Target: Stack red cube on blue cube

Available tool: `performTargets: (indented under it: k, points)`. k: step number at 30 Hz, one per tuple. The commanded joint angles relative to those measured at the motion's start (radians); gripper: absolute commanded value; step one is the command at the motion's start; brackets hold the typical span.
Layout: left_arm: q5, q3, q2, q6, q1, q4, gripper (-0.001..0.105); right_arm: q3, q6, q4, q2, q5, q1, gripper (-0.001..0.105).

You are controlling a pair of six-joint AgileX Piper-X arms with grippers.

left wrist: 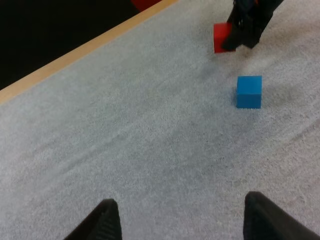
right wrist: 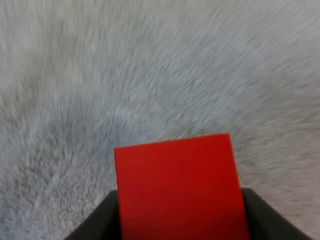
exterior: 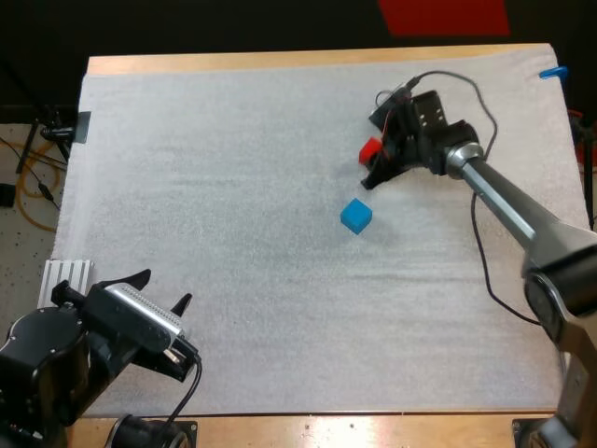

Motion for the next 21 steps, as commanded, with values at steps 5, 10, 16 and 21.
performTargets:
  k: [5,10,16,21]
  points:
    - [0.002,-0.001,0.002,-0.009,-0.001,-0.014,0.054,-0.011,0.098,0.066,-0.159,0.025,0.0,0.035]
    - [0.002,-0.001,0.002,-0.009,-0.001,-0.016,0.054,-0.011,0.213,0.096,-0.292,0.027,0.0,0.035]
    - [0.002,-0.001,0.002,-0.009,-0.001,-0.016,0.054,-0.009,0.218,0.179,-0.38,0.035,0.039,0.035]
    - [0.002,-0.001,0.002,-0.009,-0.001,-0.016,0.054,-0.007,0.228,0.241,-0.394,0.103,0.106,0.035]
